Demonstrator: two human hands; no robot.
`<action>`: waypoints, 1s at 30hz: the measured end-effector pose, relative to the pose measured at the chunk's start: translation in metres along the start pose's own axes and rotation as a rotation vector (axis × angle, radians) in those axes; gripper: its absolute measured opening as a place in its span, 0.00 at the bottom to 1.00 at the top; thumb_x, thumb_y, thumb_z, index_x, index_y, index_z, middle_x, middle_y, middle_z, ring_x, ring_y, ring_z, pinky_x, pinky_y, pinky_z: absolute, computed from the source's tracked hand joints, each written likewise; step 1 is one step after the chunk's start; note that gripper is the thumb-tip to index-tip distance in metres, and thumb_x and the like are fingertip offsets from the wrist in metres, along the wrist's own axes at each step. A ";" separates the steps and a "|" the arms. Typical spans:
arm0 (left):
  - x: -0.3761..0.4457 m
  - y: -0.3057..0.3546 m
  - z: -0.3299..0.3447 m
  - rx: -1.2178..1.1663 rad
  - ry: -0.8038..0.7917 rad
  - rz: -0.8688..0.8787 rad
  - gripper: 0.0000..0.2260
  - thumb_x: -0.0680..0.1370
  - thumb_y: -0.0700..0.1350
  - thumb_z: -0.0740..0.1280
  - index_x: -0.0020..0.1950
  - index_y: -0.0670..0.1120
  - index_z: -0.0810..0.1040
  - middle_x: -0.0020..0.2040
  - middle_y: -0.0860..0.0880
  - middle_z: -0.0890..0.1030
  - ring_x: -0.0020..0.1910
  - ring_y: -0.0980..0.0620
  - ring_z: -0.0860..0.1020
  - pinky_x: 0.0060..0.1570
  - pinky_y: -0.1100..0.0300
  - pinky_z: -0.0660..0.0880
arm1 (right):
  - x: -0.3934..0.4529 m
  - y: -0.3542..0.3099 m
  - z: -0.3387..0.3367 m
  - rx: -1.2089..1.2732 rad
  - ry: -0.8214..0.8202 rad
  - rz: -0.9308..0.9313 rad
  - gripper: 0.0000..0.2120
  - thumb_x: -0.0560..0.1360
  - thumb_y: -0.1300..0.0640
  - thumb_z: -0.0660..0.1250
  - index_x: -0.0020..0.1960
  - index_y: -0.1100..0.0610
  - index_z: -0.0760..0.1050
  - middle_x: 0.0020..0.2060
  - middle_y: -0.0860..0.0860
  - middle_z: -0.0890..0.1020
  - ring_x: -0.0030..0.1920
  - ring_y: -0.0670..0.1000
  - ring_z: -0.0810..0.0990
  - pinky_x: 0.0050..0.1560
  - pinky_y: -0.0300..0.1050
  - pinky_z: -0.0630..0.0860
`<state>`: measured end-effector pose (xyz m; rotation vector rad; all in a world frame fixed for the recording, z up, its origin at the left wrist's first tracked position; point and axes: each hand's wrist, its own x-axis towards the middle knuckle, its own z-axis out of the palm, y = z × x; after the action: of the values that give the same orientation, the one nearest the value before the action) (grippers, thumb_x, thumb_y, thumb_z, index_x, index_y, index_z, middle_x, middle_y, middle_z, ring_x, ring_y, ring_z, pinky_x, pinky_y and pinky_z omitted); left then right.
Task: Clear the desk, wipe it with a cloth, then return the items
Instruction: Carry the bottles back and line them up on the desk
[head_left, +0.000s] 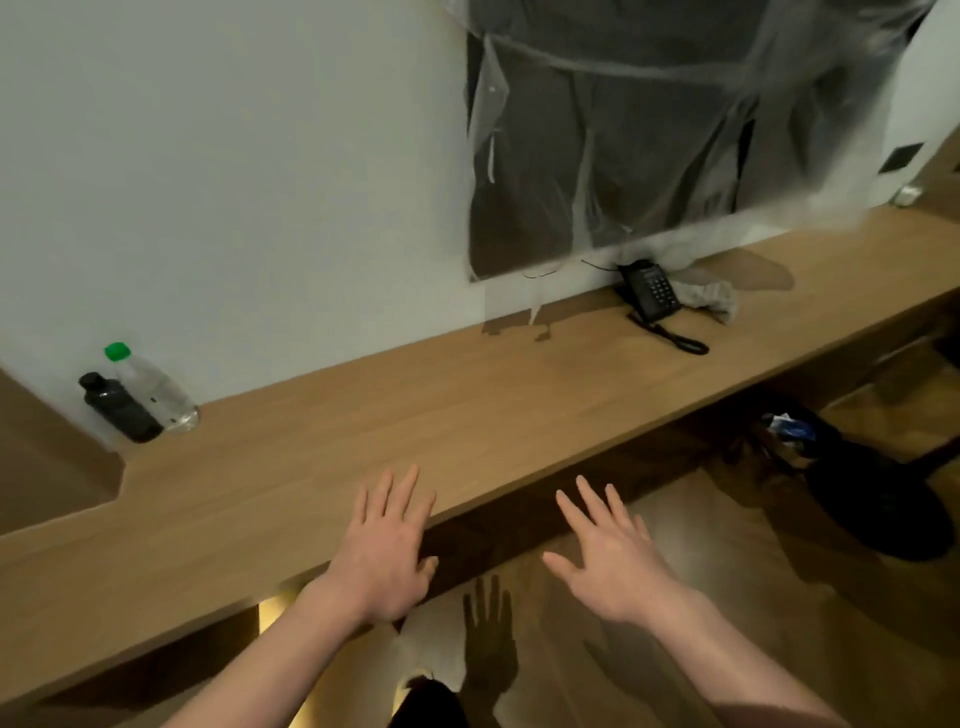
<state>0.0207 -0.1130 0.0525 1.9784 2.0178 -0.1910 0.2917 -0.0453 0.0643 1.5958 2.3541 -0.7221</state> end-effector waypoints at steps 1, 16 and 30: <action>0.003 0.016 -0.002 0.025 0.006 0.023 0.36 0.83 0.61 0.58 0.85 0.53 0.43 0.83 0.47 0.33 0.81 0.42 0.33 0.80 0.41 0.38 | -0.009 0.013 -0.002 0.006 0.011 0.015 0.38 0.82 0.34 0.54 0.84 0.43 0.40 0.82 0.47 0.35 0.81 0.55 0.33 0.81 0.62 0.42; 0.132 0.229 -0.013 0.156 -0.079 0.378 0.36 0.84 0.61 0.56 0.84 0.53 0.39 0.80 0.47 0.28 0.78 0.40 0.27 0.79 0.38 0.36 | -0.061 0.219 -0.030 0.044 0.050 0.417 0.38 0.82 0.32 0.50 0.83 0.44 0.36 0.81 0.50 0.32 0.81 0.58 0.32 0.81 0.62 0.41; 0.202 0.456 -0.016 0.268 -0.062 0.681 0.38 0.83 0.57 0.59 0.84 0.51 0.39 0.79 0.46 0.26 0.77 0.40 0.25 0.78 0.38 0.33 | -0.138 0.404 -0.068 0.252 0.295 0.615 0.39 0.81 0.32 0.55 0.83 0.43 0.41 0.81 0.46 0.34 0.81 0.56 0.33 0.81 0.62 0.44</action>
<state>0.4708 0.1016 0.0597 2.6549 1.2258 -0.3677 0.7221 -0.0037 0.0695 2.5113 1.7973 -0.6905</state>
